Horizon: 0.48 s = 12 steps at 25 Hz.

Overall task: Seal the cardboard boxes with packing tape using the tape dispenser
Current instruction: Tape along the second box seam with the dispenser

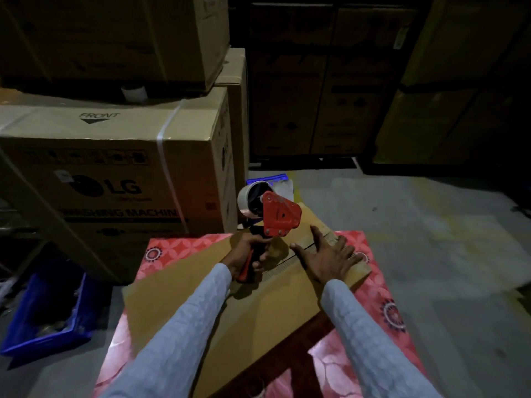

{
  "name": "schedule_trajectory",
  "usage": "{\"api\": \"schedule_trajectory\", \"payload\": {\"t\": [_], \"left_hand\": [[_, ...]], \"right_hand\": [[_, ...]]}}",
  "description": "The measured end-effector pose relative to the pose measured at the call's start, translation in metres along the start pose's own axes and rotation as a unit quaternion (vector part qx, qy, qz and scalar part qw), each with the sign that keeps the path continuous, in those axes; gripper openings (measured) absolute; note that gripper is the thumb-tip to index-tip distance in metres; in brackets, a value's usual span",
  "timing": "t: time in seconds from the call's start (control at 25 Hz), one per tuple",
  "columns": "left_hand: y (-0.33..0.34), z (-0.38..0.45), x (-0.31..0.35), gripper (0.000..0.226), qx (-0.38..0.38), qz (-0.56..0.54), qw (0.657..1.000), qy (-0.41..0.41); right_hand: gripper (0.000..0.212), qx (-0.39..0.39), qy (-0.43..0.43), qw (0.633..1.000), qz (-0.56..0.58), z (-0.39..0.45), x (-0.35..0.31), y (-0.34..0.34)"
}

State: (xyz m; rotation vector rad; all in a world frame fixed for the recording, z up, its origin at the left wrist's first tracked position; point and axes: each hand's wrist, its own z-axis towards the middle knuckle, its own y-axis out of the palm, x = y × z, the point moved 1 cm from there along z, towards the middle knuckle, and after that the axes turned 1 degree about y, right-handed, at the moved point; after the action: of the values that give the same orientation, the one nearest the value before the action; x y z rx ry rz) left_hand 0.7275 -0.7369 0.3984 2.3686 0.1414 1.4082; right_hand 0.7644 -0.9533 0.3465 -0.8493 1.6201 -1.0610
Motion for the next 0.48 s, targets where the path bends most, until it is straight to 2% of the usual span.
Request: {"api": "schedule_trajectory", "payload": {"t": [0.08, 0.16, 0.24, 0.32, 0.48], "left_hand": [[0.004, 0.003, -0.007, 0.024, -0.029, -0.002, 0.999, -0.012], [0.006, 0.005, -0.011, 0.024, -0.054, 0.002, 0.998, -0.024], [0.006, 0.005, -0.014, 0.020, -0.073, -0.009, 0.997, -0.027], [0.008, 0.003, -0.016, 0.013, -0.080, -0.017, 0.996, -0.025], [0.013, -0.003, -0.019, 0.020, -0.091, -0.004, 0.996, -0.015]], "right_hand": [[0.089, -0.001, 0.019, 1.000, 0.002, -0.019, -0.003, 0.006], [0.068, 0.063, 0.008, 0.997, 0.036, -0.033, 0.000, 0.010], [0.035, 0.151, -0.052, 0.970, 0.183, -0.038, 0.004, 0.007], [0.013, 0.167, -0.082, 0.925, 0.331, -0.046, 0.003, 0.000], [0.033, 0.043, 0.035, 0.898, 0.436, -0.048, -0.003, -0.010]]}}
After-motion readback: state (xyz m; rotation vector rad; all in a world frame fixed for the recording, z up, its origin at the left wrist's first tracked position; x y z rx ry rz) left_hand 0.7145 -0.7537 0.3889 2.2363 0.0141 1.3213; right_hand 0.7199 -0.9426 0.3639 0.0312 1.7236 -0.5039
